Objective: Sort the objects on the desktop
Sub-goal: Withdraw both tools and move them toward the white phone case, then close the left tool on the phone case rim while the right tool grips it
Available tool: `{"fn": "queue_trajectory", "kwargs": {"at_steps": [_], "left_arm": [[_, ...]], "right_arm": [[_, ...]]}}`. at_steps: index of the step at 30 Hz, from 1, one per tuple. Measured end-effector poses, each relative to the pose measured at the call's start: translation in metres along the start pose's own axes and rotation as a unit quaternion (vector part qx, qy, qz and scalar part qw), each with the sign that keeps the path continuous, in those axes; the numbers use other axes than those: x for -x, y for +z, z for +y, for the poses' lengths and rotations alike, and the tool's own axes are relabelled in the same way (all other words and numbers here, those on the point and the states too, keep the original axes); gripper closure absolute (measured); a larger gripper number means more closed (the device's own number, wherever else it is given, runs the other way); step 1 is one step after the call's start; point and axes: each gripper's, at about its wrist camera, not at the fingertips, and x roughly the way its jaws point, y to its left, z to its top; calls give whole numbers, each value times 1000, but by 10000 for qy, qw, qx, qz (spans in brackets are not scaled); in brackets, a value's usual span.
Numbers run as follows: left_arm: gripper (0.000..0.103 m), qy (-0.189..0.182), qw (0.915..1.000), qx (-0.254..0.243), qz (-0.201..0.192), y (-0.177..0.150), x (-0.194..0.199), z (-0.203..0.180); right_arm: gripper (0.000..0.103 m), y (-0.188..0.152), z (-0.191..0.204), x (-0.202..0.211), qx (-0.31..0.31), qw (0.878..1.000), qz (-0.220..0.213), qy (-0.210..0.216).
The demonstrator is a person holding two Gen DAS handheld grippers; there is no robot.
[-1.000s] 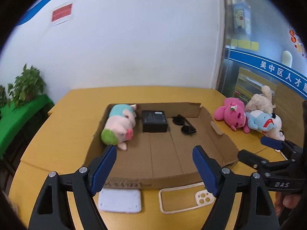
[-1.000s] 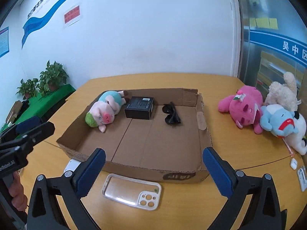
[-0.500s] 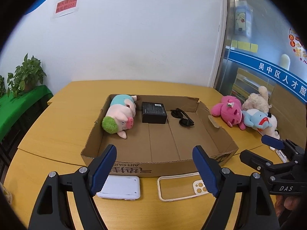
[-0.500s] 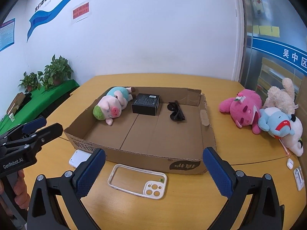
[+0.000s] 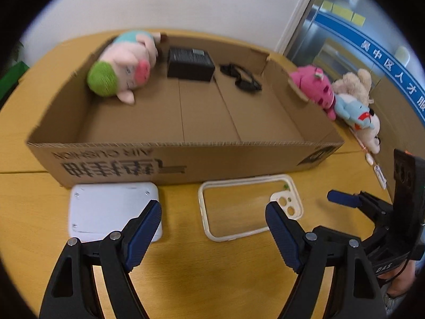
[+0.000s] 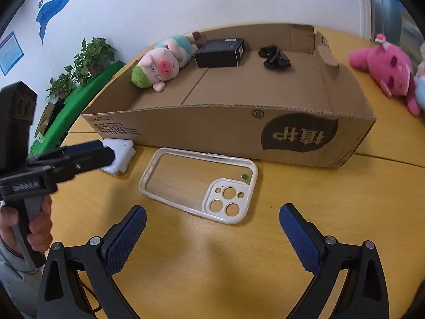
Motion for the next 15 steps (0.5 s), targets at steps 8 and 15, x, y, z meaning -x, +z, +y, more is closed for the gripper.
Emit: {"fn": "queue_trajectory", "kwargs": {"at_steps": [8,15], "left_arm": [[41,37,9975,63,707,-3,-54,-4],[61,353,9970,-57,691,-4,-57,-8]], "right_arm": [[27,5,-21,-26,-71,9988,212,-446],[49,5,-25,-36,-6,9976,217,-660]]}}
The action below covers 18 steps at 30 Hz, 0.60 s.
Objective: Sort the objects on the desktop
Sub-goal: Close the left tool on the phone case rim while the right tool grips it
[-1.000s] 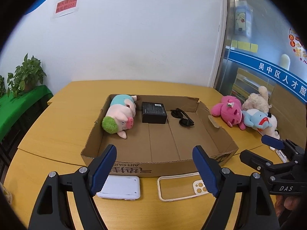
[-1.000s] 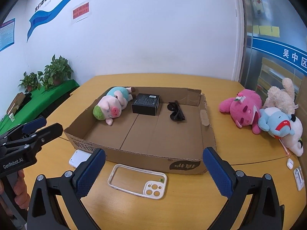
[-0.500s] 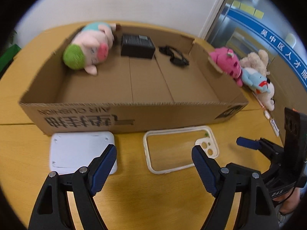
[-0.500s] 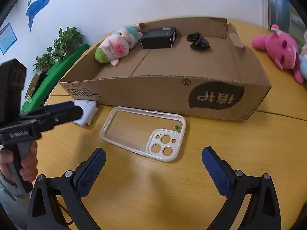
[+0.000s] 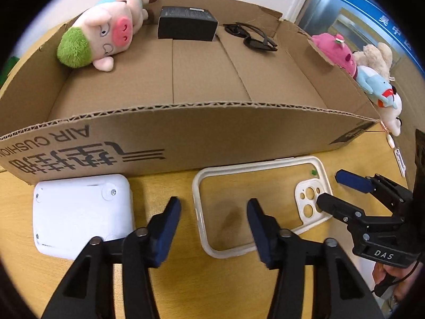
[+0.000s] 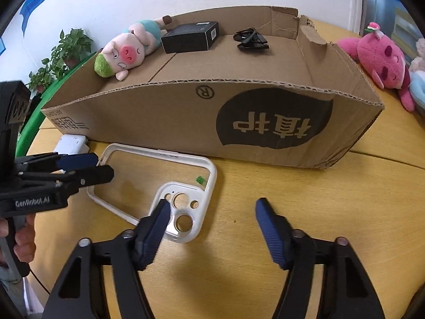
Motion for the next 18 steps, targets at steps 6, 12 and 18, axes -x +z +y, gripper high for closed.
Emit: {"fn": "queue_trajectory", "kwargs": {"at_steps": [6,12,18], "left_arm": [[89,231,9996,-162,-10,-4,-1,-2],[95,185,9997,-159,-21,-6,-2,-4],[96,275,9994,-222,-17,-7,1,-9]], "right_arm": [[73,-4,-1,2,105,9998,-73,-183],[93,-11,2,5,132,9999,-68,-25],[94,-14,-3,7,-4,9998,-19,180]]}}
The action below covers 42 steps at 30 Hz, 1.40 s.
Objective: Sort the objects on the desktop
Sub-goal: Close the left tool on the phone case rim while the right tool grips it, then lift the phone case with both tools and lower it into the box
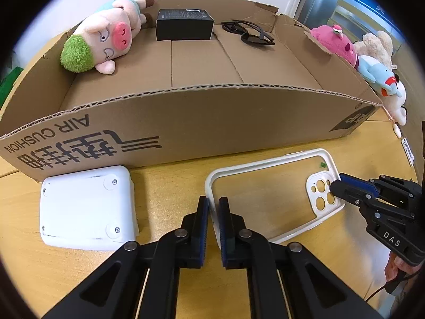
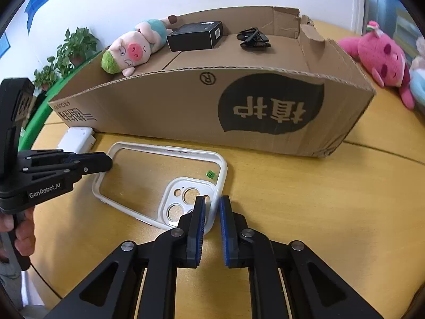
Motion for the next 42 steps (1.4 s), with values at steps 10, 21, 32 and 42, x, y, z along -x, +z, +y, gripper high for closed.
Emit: {"fn": "queue_trajectory", "kwargs": {"at_steps": [10,21,32,42], "left_arm": [[97,82,9961,-296,-832,20,67,-20],[98,84,9754,-611,-2114,90,158,-29],[98,807,9720,-220,-2196,114,170,48],[98,925,9887,172,-1167,111,88,115]], "right_arm": [[94,8,5,65,-74,9971,-760,67],[93,73,26,147,352,9819,-1845,-227],[93,150,80,94,630,9830,-1660,461],[93,167,98,-19,489,9938,-616,792]]}}
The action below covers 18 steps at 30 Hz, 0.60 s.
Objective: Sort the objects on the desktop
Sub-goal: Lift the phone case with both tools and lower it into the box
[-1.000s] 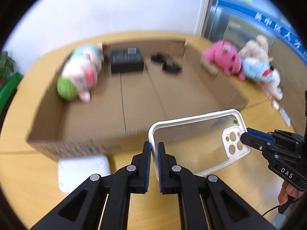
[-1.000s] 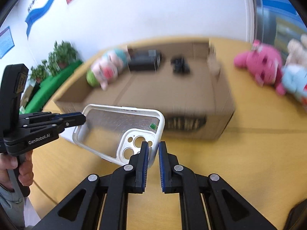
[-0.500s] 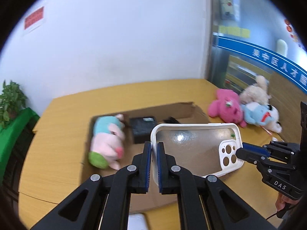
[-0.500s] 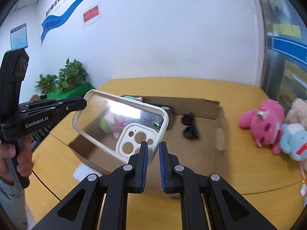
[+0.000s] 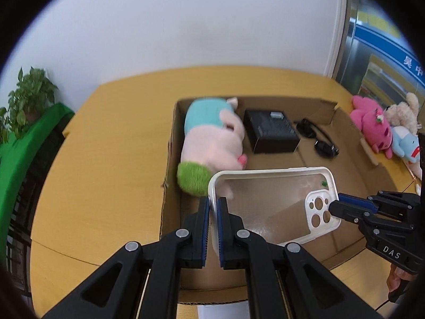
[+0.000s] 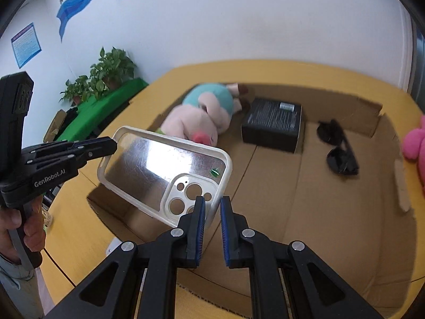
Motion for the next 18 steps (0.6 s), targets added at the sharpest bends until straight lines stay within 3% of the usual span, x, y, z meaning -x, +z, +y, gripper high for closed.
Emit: {"fn": "queue_trajectory", "kwargs": {"at_steps": [13,18], "left_arm": [[98,548,9918,-240,1129,-28,-67,10],[98,909,9865,-489,1274,-30,-77,3]], "right_arm": [[93,-10,-11,-77,-521,9927,1080,153],[93,-17,-6,-98,-505,9877,1474,110]]}}
